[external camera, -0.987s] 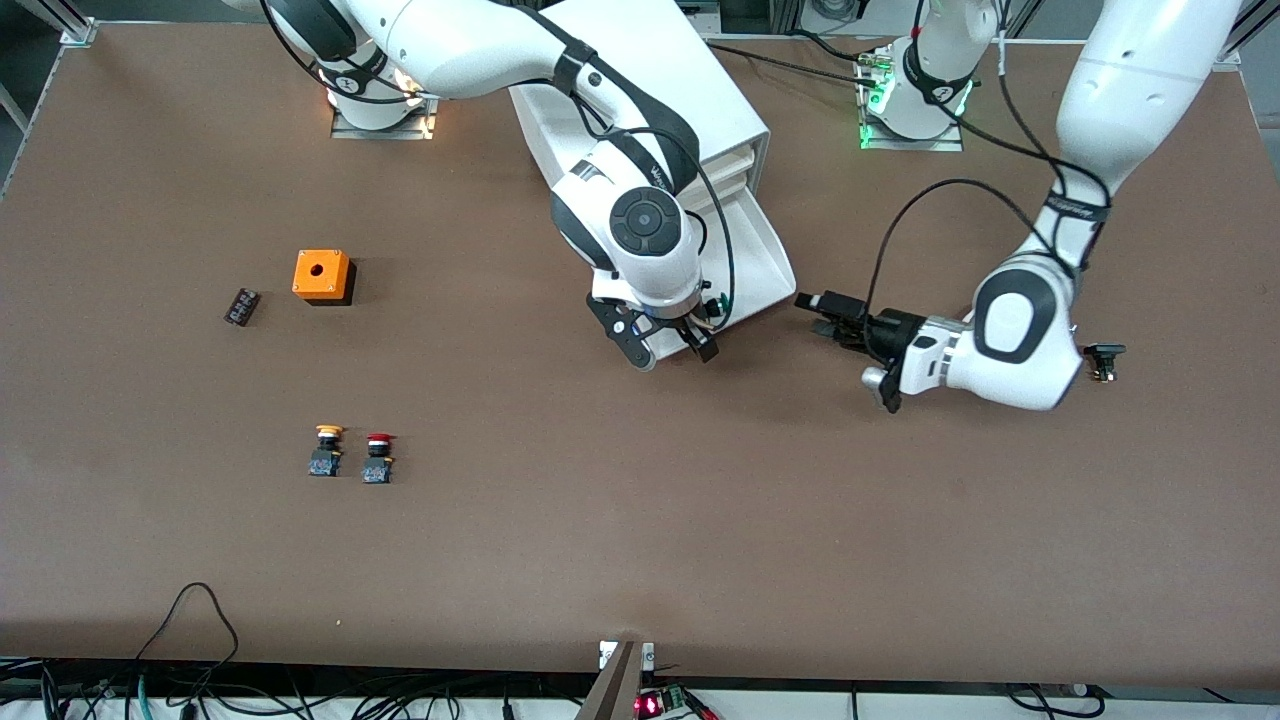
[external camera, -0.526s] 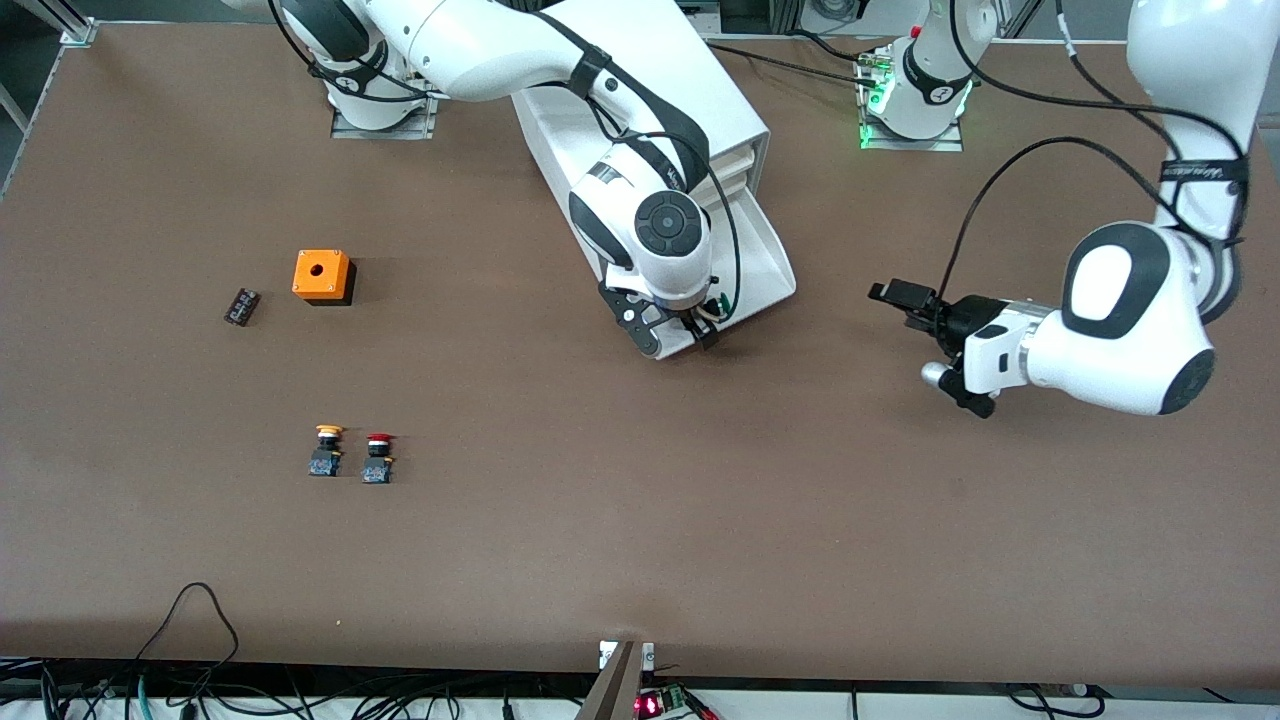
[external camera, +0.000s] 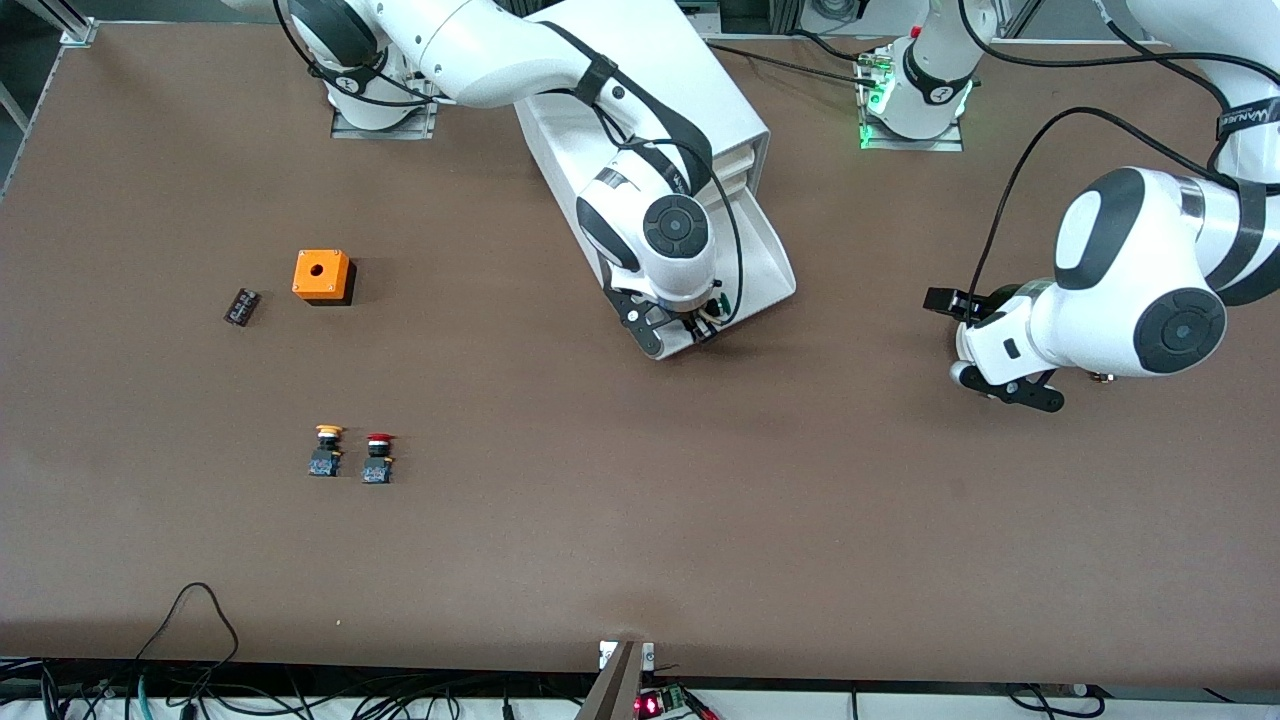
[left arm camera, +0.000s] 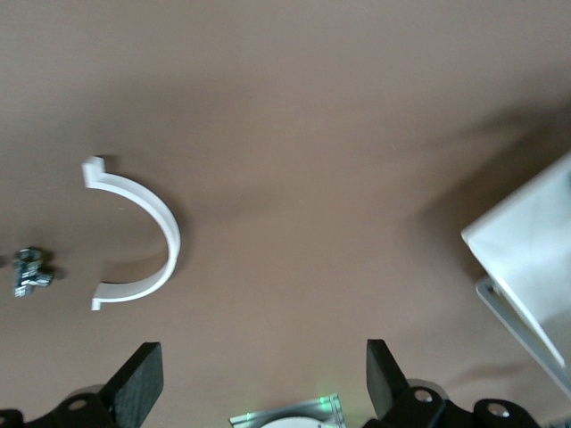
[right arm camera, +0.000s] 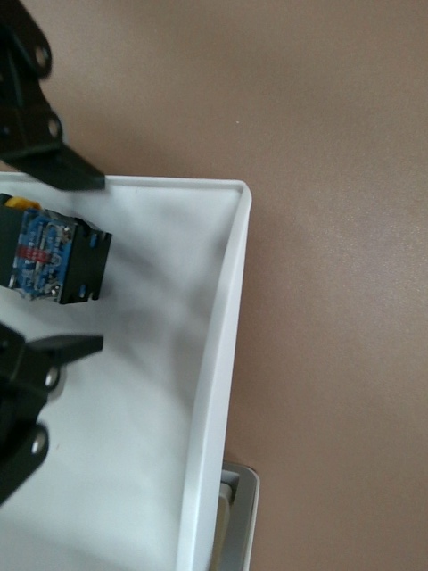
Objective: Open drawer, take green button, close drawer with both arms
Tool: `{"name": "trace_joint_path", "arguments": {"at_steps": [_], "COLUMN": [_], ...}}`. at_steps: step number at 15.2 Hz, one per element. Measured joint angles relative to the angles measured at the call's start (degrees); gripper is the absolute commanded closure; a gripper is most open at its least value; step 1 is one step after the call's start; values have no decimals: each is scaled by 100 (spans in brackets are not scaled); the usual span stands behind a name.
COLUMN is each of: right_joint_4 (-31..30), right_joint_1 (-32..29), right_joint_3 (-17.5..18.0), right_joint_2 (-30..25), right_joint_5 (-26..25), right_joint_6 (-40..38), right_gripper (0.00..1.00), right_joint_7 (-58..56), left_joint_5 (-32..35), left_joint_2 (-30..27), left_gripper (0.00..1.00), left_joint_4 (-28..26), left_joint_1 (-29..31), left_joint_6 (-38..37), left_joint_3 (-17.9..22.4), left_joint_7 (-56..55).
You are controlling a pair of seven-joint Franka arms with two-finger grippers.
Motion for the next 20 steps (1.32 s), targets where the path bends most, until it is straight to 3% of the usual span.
{"name": "trace_joint_path", "arguments": {"at_steps": [3,4,14,20], "right_joint_4": [22,25,368,441], "right_joint_1": [0,0,-24,-611], "right_joint_3": [-4,-6,-130,-210], "right_joint_2": [-13,-17,-198,-566], "right_joint_5": [-2,-3,-133,-133], "right_joint_6": [2,2,-322,-633], "right_gripper": [96,100,100,100], "right_joint_7": [0,0,-391,-1940], "left_joint_5": [105,194,306,184], "left_joint_2": [-73,-76,323,558], "left_gripper": [0,0,0,0], "left_joint_4": [2,21,627,-266], "left_joint_1": [-35,-40,-120,-398], "left_joint_6": [297,346,472,2212], "left_joint_3": [-4,-4,-4,-147], "left_joint_7": [-477,-502,-814,-2868]}}
